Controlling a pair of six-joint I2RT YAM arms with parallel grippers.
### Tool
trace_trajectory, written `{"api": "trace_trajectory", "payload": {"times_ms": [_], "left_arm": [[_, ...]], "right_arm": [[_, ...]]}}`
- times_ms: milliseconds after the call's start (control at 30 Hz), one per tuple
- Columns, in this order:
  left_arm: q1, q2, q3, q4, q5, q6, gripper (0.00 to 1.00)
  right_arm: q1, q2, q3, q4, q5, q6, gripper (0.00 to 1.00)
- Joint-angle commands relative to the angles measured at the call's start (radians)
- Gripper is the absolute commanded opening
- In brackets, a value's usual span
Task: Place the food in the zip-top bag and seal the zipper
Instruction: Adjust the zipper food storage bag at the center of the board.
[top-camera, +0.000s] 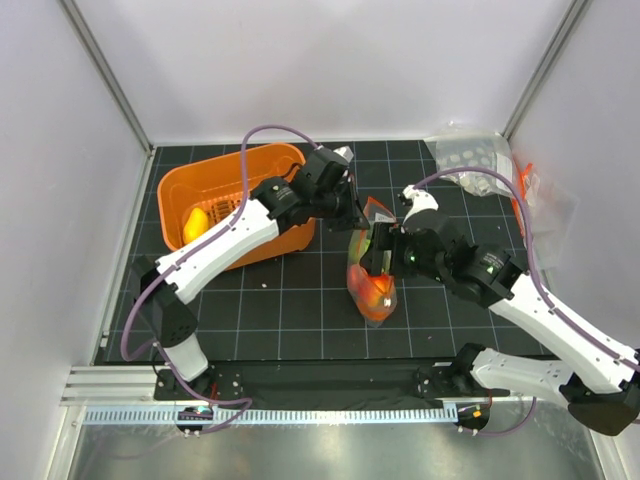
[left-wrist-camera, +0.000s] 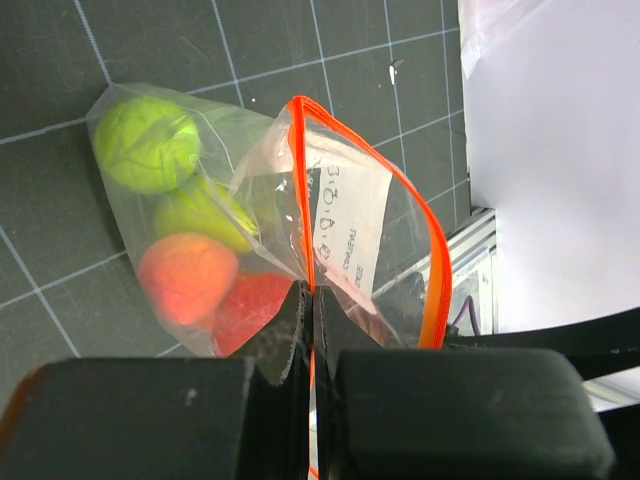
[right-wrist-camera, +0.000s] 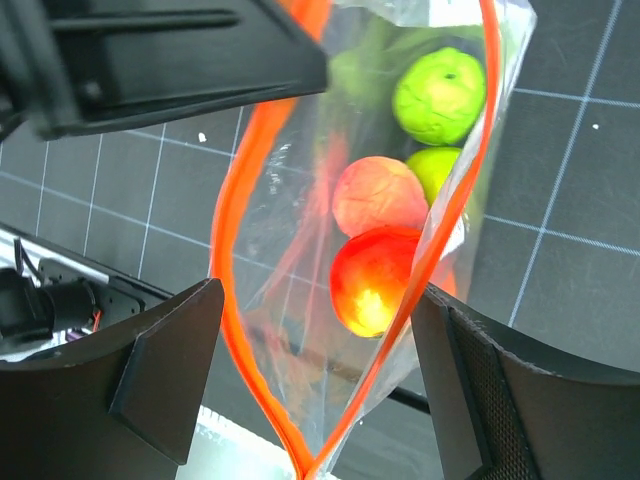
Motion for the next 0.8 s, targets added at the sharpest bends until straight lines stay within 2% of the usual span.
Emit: {"api": "trace_trajectory", "payload": {"times_ms": [0,267,433,567,633,733,767], "left_arm": [[0.003,0.016,0.043,0.033,0.031,0.001,0.0],[0.005,0.031,0.067,0.016,0.038,-0.003,0.0],[0.003,0.034,0.087,0.01,0.035,-0.022,0.0],[0.005,0.042,0.104,0.012,0.042,-0.035,0.0],[0.005,0.04,0.104,0.016,0.044,-0.036,0.0],[0.005,0.039,0.107,0.029,0.05,-0.036,0.0],[0.005,0.037,0.109,0.03,0.05,-0.029,0.0]], "right_arm": [[0.004,0.011,0.026,0.048,-0.046,-0.066,0.83],[0.005,0.04,0.045,0.065,-0.055,-0.083,0.84],[0.005,0.103,0.068,-0.022,-0.001,-0.082,0.8],[0.005,0.112,0.06,-0.022,0.071,-0.07,0.67],[0.005,0.126,0.066,-0.024,0.077,-0.065,0.64],[0.005,0.134,0.068,-0.025,0.096,-0.047,0.46],[0.005,0.131,0.066,-0.027,0.103,-0.031,0.37]]}}
